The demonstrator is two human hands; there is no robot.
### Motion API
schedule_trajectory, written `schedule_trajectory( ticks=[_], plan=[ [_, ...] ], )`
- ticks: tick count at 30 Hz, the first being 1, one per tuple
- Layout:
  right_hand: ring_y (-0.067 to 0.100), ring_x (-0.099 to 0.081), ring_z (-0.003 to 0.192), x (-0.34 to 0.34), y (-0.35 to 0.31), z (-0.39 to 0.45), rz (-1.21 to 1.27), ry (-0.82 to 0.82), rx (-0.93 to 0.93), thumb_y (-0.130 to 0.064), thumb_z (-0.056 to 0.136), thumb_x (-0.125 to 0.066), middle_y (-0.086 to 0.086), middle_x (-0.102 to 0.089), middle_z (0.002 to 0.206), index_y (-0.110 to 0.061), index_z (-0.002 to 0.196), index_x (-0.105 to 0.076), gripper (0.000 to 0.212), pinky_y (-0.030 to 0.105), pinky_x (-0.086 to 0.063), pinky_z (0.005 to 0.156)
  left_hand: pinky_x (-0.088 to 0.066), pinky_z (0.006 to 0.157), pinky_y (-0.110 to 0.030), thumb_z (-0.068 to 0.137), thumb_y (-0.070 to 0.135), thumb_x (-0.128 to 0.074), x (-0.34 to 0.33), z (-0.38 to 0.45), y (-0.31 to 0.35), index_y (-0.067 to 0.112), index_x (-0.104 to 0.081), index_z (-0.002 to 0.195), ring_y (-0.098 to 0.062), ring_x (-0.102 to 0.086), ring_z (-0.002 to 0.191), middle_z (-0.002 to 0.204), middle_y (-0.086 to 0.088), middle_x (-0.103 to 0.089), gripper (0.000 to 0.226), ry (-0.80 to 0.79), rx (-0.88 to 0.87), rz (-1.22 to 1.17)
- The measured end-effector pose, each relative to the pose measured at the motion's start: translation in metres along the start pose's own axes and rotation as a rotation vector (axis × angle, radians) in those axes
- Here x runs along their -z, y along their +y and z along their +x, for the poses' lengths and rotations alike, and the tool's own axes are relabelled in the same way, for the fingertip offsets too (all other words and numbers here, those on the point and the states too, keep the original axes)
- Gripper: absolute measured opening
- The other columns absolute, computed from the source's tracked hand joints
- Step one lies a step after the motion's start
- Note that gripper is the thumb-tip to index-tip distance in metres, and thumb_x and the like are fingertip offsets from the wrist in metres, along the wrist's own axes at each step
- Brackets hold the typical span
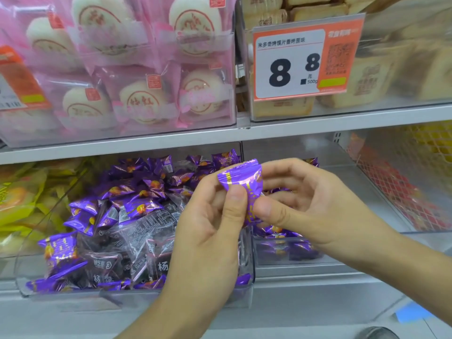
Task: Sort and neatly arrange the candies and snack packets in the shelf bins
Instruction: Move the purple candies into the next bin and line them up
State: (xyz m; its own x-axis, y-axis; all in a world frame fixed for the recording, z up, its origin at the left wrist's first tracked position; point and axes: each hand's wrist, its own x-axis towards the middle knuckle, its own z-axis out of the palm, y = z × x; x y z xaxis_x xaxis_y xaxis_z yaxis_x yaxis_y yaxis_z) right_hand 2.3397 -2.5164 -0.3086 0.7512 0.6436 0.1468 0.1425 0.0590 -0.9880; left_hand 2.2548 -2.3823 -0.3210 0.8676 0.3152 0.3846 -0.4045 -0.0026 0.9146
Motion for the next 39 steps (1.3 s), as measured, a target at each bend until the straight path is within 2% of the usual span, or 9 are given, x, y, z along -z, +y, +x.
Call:
schedule_trajectory(
  ticks=[4,8,12,17,20,23,28,32,39],
  plan=[
    [0.017,-0.066,0.081,0.006,-0.003,0.001,-0.064,-0.076,0.103,-0.020,0.063,-0.088,0.007,-0.074,0.099,-0.016,0.105,-0.069,0.046,0.037,-0.058,0.066,-0.052,0.091,-0.026,0.099,0.031,-0.047,-0.003,-0.001,-0.004,0.017,-0.058,0.124,-0.014,-0.068,0.106,0.111,0.003,-0.073,0.030,-0.028,-0.033,0.111],
    [0.019,-0.064,0.080,0.016,-0.003,0.005,-0.136,-0.080,0.147,-0.029,0.060,-0.089,0.009,-0.074,0.098,-0.017,0.099,-0.066,0.047,0.059,-0.054,0.069,-0.042,0.107,-0.042,0.092,0.058,-0.049,0.007,0.001,-0.014,0.036,-0.051,0.136,-0.018,-0.053,0.129,0.137,0.009,-0.055,0.048,-0.047,-0.066,0.383],
    [0.021,-0.064,0.083,0.036,0.003,0.014,-0.180,-0.002,0.134,-0.032,0.063,-0.088,0.009,-0.074,0.098,-0.015,0.098,-0.067,0.045,0.048,-0.055,0.078,-0.043,0.094,-0.015,0.084,0.065,-0.055,0.019,0.005,-0.019,0.040,-0.045,0.129,-0.005,-0.054,0.117,0.124,0.019,-0.051,0.052,-0.002,-0.096,0.628],
    [0.005,-0.062,0.070,0.094,0.009,0.024,-0.617,0.101,0.105,-0.017,0.061,-0.092,-0.012,-0.072,0.081,-0.020,0.091,-0.067,0.040,0.011,-0.046,0.064,-0.045,0.081,-0.015,0.074,0.054,-0.074,0.032,0.001,-0.036,0.032,-0.050,0.116,-0.001,-0.054,0.095,0.103,0.019,-0.054,0.053,-0.164,0.065,0.887],
    [-0.001,-0.063,0.077,0.129,0.019,0.026,-1.002,0.046,0.023,-0.024,0.059,-0.090,-0.012,-0.070,0.087,-0.024,0.094,-0.068,0.041,0.018,-0.051,0.073,-0.045,0.077,-0.014,0.074,0.054,-0.069,0.034,-0.001,-0.040,0.032,-0.055,0.099,-0.002,-0.056,0.090,0.090,0.018,-0.058,0.036,-0.179,0.051,0.915],
    [-0.001,-0.064,0.073,0.151,0.033,0.027,-1.148,0.003,-0.121,-0.026,0.056,-0.087,-0.014,-0.070,0.081,-0.026,0.087,-0.069,0.036,0.030,-0.054,0.078,-0.045,0.075,-0.014,0.077,0.055,-0.067,0.033,0.001,-0.037,0.032,-0.055,0.093,-0.001,-0.056,0.090,0.088,0.016,-0.059,0.031,-0.192,0.023,0.951],
    [0.009,-0.065,0.080,0.161,0.054,0.033,-1.240,-0.129,-0.262,-0.025,0.059,-0.089,-0.012,-0.068,0.085,-0.029,0.089,-0.068,0.037,0.014,-0.046,0.069,-0.042,0.071,-0.008,0.076,0.054,-0.065,0.031,0.000,-0.036,0.031,-0.054,0.093,0.005,-0.055,0.088,0.089,0.016,-0.058,0.030,-0.199,0.032,0.982],
    [0.013,-0.064,0.082,0.154,0.071,0.041,-1.266,-0.205,-0.305,-0.026,0.061,-0.087,-0.007,-0.069,0.092,-0.033,0.092,-0.068,0.037,0.025,-0.049,0.073,-0.045,0.076,-0.014,0.076,0.055,-0.062,0.032,-0.001,-0.038,0.030,-0.056,0.095,0.000,-0.056,0.089,0.089,0.015,-0.059,0.033,-0.190,0.032,0.959],
    [0.017,-0.064,0.090,0.144,0.082,0.044,-1.328,-0.223,-0.293,-0.025,0.070,-0.083,-0.001,-0.070,0.100,-0.024,0.107,-0.071,0.039,0.026,-0.049,0.076,-0.041,0.071,-0.005,0.079,0.053,-0.065,0.031,-0.001,-0.035,0.030,-0.057,0.098,0.006,-0.055,0.091,0.093,0.018,-0.058,0.031,-0.203,0.057,0.942]
  ],
)
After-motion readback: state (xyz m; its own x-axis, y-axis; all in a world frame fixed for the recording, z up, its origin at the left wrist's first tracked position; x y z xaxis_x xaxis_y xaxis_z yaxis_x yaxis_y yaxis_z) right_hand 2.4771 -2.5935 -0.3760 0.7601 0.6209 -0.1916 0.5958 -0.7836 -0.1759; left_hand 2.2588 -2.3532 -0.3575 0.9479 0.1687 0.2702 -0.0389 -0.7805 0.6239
